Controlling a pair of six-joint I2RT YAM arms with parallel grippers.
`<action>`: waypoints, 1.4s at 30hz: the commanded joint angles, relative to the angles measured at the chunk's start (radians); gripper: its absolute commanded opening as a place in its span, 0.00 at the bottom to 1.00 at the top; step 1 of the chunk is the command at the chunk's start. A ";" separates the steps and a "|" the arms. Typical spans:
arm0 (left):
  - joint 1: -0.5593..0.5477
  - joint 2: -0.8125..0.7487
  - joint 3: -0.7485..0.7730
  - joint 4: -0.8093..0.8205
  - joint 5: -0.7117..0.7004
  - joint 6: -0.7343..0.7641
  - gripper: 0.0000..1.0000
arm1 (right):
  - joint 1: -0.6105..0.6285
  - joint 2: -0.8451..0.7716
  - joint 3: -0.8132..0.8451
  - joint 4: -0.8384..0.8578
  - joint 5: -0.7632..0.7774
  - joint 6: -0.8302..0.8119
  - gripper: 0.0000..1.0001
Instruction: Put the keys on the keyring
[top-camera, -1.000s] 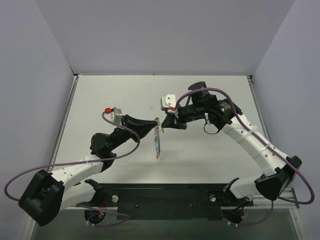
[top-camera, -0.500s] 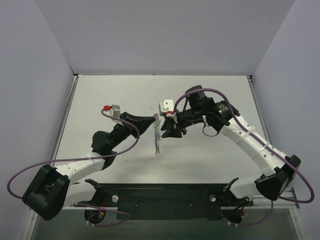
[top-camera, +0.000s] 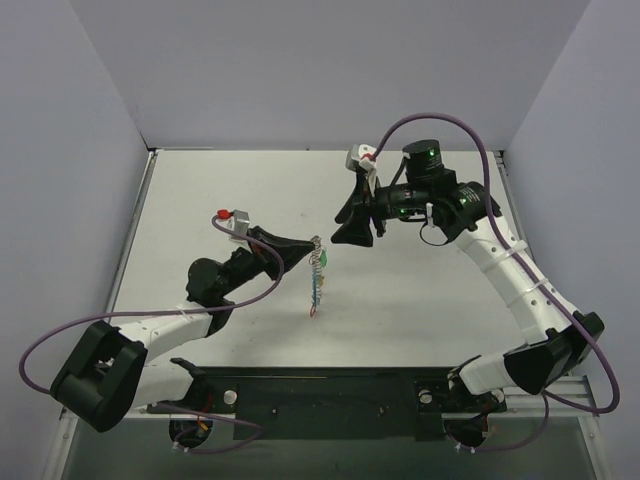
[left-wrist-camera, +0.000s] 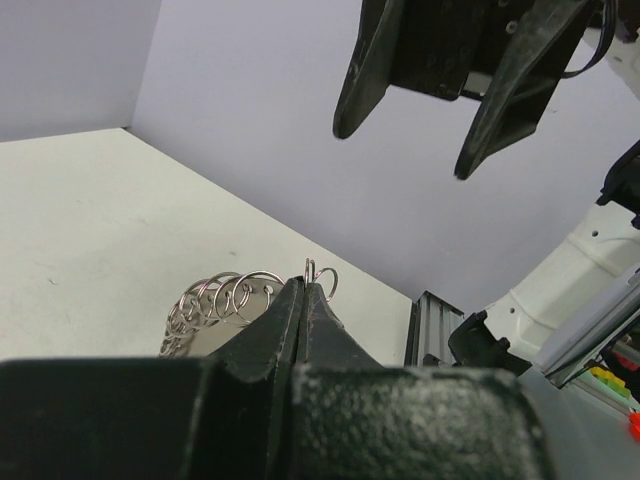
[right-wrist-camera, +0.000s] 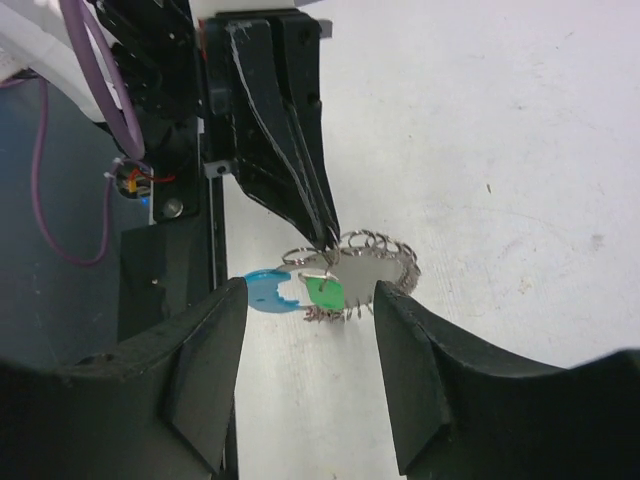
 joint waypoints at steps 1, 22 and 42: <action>-0.005 0.010 0.022 0.319 0.036 -0.031 0.00 | 0.026 0.031 0.077 0.014 -0.057 0.127 0.49; -0.040 0.025 0.017 0.392 -0.079 -0.065 0.00 | 0.060 0.133 0.112 -0.140 -0.024 0.135 0.39; -0.040 0.002 0.031 0.392 -0.082 -0.071 0.00 | 0.049 0.189 0.108 -0.078 -0.017 0.196 0.39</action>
